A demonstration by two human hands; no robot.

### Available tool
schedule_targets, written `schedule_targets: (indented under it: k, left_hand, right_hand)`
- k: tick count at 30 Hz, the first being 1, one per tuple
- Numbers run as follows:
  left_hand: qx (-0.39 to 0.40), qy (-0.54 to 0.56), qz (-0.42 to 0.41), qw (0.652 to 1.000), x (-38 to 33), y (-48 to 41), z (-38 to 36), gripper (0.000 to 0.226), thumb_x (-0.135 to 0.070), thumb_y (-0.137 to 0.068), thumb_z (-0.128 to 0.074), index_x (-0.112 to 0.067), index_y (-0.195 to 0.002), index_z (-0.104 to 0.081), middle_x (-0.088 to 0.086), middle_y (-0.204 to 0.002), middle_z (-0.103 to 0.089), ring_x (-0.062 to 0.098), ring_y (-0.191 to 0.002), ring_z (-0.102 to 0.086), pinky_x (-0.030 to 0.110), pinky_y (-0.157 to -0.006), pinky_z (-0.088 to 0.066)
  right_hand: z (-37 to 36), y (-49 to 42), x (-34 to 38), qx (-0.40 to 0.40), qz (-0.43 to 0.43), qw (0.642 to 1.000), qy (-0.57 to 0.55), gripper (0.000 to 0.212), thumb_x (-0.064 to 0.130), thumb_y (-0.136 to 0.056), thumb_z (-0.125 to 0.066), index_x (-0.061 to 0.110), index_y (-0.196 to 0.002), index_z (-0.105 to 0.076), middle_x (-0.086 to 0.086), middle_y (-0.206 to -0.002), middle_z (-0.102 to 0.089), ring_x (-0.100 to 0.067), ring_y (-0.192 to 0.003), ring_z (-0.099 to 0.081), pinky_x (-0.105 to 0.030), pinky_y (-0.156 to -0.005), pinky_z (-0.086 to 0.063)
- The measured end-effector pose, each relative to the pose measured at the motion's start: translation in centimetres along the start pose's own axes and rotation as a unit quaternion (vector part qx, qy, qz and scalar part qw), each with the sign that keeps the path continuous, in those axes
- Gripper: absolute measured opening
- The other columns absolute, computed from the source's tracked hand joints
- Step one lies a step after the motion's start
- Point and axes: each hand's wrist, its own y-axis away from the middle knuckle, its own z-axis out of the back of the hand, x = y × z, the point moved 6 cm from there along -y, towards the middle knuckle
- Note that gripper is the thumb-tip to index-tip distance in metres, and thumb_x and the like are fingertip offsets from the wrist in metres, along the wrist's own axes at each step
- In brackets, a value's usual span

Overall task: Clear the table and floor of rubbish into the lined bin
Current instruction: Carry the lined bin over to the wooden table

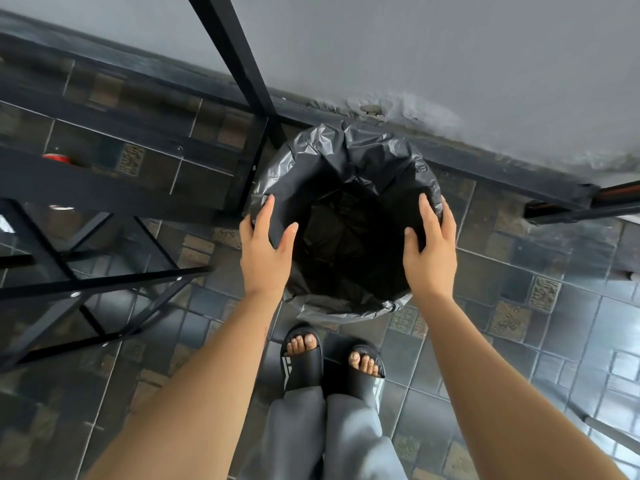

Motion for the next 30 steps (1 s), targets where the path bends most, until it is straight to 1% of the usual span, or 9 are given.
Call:
schedule_targets:
  k: [3,6,7,11,15,17,20,25,30]
  left_hand:
    - [0.001,0.01,-0.006,1.0,-3.7,2.6,3.3,0.056,-0.043,-0.091,-0.059,-0.045,-0.141,-0.037,0.004,-0.15,-0.032,0.02,-0.134,-0.04,0.031,-0.098,-0.035]
    - [-0.002,0.028,-0.011,1.0,-7.8,6.2,7.3,0.052,-0.046,-0.091,-0.057,-0.05,-0.139,-0.036,0.001,-0.146,-0.036,0.016,-0.128,-0.044,0.03,-0.095,-0.037]
    - [-0.008,0.031,-0.012,0.999,-8.9,7.3,8.5,0.05,-0.048,-0.091,-0.055,-0.053,-0.138,-0.036,-0.001,-0.143,-0.037,0.014,-0.125,-0.045,0.03,-0.094,-0.037]
    - [-0.03,0.046,-0.018,0.998,-14.7,12.5,14.5,0.045,-0.051,-0.092,-0.051,-0.057,-0.135,-0.037,-0.003,-0.138,-0.041,0.011,-0.122,-0.045,0.034,-0.093,-0.039]
    - [-0.046,0.048,-0.038,0.997,-19.5,16.6,19.7,0.048,-0.052,-0.093,-0.047,-0.051,-0.139,-0.035,-0.002,-0.14,-0.041,0.009,-0.122,-0.044,0.031,-0.091,-0.039]
    - [-0.055,0.05,-0.044,0.996,-21.0,18.5,21.9,0.049,-0.051,-0.094,-0.046,-0.047,-0.142,-0.035,-0.002,-0.141,-0.041,0.012,-0.124,-0.045,0.032,-0.092,-0.04]
    - [-0.075,0.056,-0.046,0.994,-22.0,21.4,25.0,0.049,-0.05,-0.095,-0.046,-0.046,-0.142,-0.034,-0.002,-0.142,-0.041,0.013,-0.125,-0.046,0.03,-0.091,-0.038]
    - [-0.103,0.075,-0.014,0.992,-21.3,25.8,29.8,0.05,-0.05,-0.095,-0.046,-0.044,-0.143,-0.035,-0.003,-0.147,-0.038,0.017,-0.131,-0.043,0.038,-0.1,-0.039]
    - [-0.14,0.093,-0.011,0.986,-18.1,29.5,35.3,0.048,-0.048,-0.096,-0.048,-0.041,-0.143,-0.038,-0.003,-0.143,-0.042,0.015,-0.128,-0.045,0.037,-0.099,-0.04]
  right_hand:
    - [4.3,2.1,3.0,-0.007,-0.006,1.0,-0.017,0.053,0.02,-0.1,-0.051,0.04,-0.146,-0.037,0.012,-0.159,-0.021,0.039,-0.112,-0.008,-0.012,-0.09,-0.029]
    - [9.3,5.0,6.7,-0.004,-0.02,0.999,-0.042,0.052,0.023,-0.1,-0.051,0.049,-0.143,-0.037,0.016,-0.158,-0.021,0.014,-0.13,-0.025,-0.022,-0.096,-0.031]
    - [10.7,5.9,7.9,-0.002,-0.019,0.999,-0.046,0.052,0.023,-0.1,-0.051,0.051,-0.141,-0.036,0.016,-0.158,-0.021,0.012,-0.13,-0.026,-0.023,-0.095,-0.032]
    - [17.9,10.3,13.0,-0.003,-0.007,0.998,-0.059,0.054,0.022,-0.1,-0.05,0.054,-0.14,-0.035,0.014,-0.158,-0.022,0.028,-0.115,-0.019,-0.022,-0.093,-0.033]
    - [23.9,13.9,17.5,-0.013,0.014,0.998,-0.066,0.057,0.021,-0.1,-0.05,0.053,-0.142,-0.033,0.014,-0.157,-0.024,0.027,-0.119,-0.017,-0.023,-0.097,-0.031]
    - [26.1,15.5,19.4,-0.014,0.021,0.997,-0.066,0.058,0.02,-0.1,-0.05,0.053,-0.144,-0.031,0.014,-0.157,-0.025,0.017,-0.128,-0.025,-0.022,-0.095,-0.032]
    - [28.4,17.8,21.7,-0.015,0.039,0.997,-0.067,0.059,0.02,-0.1,-0.05,0.053,-0.145,-0.03,0.013,-0.157,-0.026,0.0,-0.135,-0.032,-0.021,-0.095,-0.031]
    - [29.8,21.8,25.0,-0.004,0.065,0.996,-0.062,0.059,0.02,-0.1,-0.049,0.052,-0.145,-0.03,0.015,-0.155,-0.03,-0.002,-0.134,-0.034,-0.022,-0.096,-0.03]
    - [28.5,27.1,27.8,0.014,0.089,0.994,-0.063,0.058,0.022,-0.1,-0.05,0.053,-0.144,-0.029,0.016,-0.154,-0.032,-0.007,-0.138,-0.035,-0.025,-0.099,-0.033]
